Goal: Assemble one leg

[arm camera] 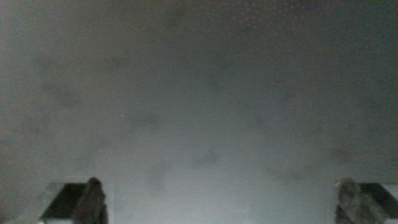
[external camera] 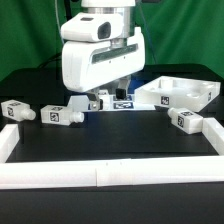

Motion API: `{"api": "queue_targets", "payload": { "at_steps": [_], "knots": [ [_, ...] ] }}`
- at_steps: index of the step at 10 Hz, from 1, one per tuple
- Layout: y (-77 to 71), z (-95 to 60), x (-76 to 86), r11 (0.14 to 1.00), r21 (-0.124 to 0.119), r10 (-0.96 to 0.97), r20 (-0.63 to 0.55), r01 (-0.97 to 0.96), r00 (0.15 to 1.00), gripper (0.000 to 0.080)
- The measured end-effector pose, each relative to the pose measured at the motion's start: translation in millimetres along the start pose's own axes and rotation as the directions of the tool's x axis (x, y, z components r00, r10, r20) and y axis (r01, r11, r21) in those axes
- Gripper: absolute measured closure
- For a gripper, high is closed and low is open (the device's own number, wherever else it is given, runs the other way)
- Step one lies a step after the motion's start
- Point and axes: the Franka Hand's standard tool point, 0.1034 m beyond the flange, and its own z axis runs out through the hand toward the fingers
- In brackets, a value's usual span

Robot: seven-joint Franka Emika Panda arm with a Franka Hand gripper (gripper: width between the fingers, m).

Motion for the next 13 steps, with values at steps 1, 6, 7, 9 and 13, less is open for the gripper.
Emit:
{"api": "queue_targets", "payload": {
  "at_steps": [1,6,7,9,13],
  "knots": [
    [-0.3,0.0,0.4,1.0,0.0,-0.001,0.0,0.001,1.0,0.015],
    [-24.1,-8.5,57.9,0.98,0.023,0.199,0.013,-0.2,0.98,0.015],
    [-27.7,-10.1,78.9,0.969,0.024,0.246,0.014,-0.247,0.969,0.015],
    [-29.8,-7.5,103.2,0.946,0.025,0.324,0.008,-0.325,0.946,0.015],
    [-30.5,-5.9,102.2,0.949,0.026,0.314,0.011,-0.314,0.949,0.015]
  ]
}}
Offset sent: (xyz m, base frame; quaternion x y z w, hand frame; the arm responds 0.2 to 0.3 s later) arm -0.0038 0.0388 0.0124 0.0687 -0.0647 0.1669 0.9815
